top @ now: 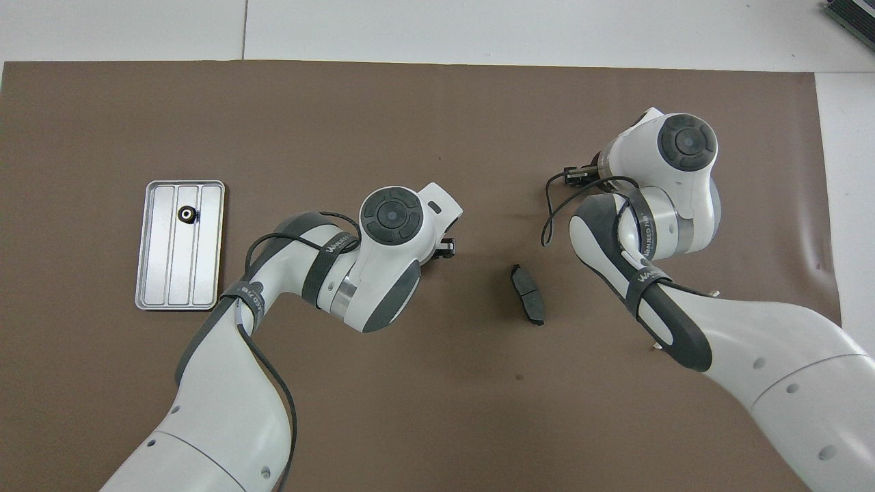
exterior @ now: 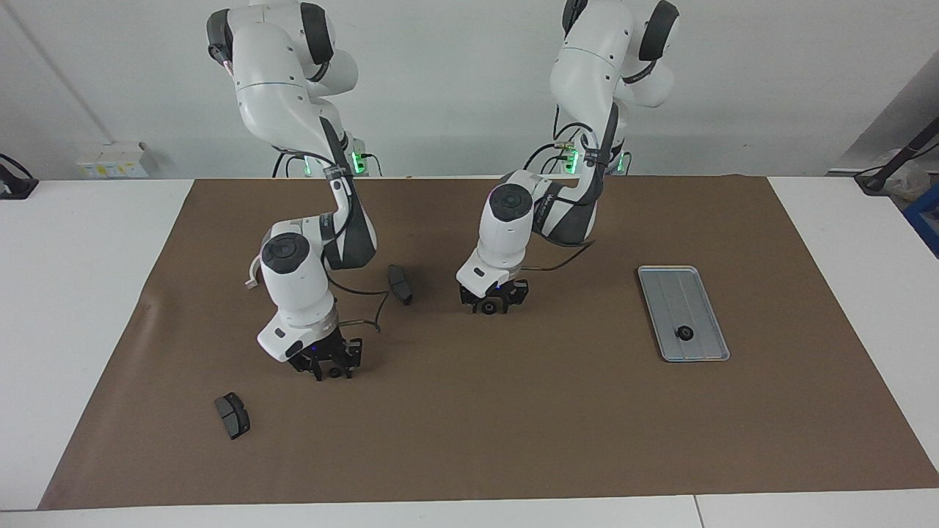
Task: Pick bearing gear from pile to tray
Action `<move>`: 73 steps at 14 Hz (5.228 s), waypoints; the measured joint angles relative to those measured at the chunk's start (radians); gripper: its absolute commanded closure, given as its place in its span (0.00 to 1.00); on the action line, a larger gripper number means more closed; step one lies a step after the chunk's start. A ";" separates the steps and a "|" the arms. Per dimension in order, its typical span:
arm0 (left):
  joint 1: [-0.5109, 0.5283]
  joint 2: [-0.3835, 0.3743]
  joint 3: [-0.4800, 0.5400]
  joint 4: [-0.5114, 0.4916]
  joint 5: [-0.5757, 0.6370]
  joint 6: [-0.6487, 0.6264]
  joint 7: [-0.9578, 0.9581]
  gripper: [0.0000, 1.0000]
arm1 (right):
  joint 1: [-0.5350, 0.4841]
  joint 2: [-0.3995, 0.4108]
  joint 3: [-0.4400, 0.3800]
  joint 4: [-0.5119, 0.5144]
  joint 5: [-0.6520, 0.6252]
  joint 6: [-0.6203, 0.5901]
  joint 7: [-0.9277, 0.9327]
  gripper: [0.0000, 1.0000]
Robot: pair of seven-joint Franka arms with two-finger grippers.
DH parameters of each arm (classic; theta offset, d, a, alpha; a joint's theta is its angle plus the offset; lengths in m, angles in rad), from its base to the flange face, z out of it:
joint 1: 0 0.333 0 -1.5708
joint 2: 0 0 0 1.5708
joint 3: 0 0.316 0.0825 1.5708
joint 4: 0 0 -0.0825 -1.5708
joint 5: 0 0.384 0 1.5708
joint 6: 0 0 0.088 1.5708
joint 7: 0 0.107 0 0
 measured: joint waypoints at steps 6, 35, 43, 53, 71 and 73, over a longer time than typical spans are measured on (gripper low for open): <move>0.000 -0.009 0.000 -0.013 0.002 0.008 0.000 0.58 | 0.000 -0.005 0.001 0.003 0.000 -0.011 0.000 1.00; 0.672 -0.179 0.026 -0.158 0.004 -0.204 0.974 0.69 | 0.470 0.034 0.017 0.126 -0.028 -0.169 0.561 0.00; 0.636 -0.217 0.000 -0.172 0.002 -0.149 0.917 0.09 | 0.324 -0.076 -0.004 0.126 -0.028 -0.156 0.561 0.00; 0.069 -0.079 -0.010 0.084 0.003 -0.108 -0.015 0.12 | 0.034 -0.409 -0.004 0.023 -0.028 -0.375 0.402 0.00; -0.017 -0.010 -0.005 -0.011 0.011 0.023 -0.050 0.44 | -0.086 -0.562 -0.004 0.078 0.004 -0.836 0.052 0.00; -0.024 -0.012 -0.006 -0.023 0.011 0.031 -0.050 0.48 | -0.086 -0.563 -0.004 0.077 0.004 -0.840 0.049 0.00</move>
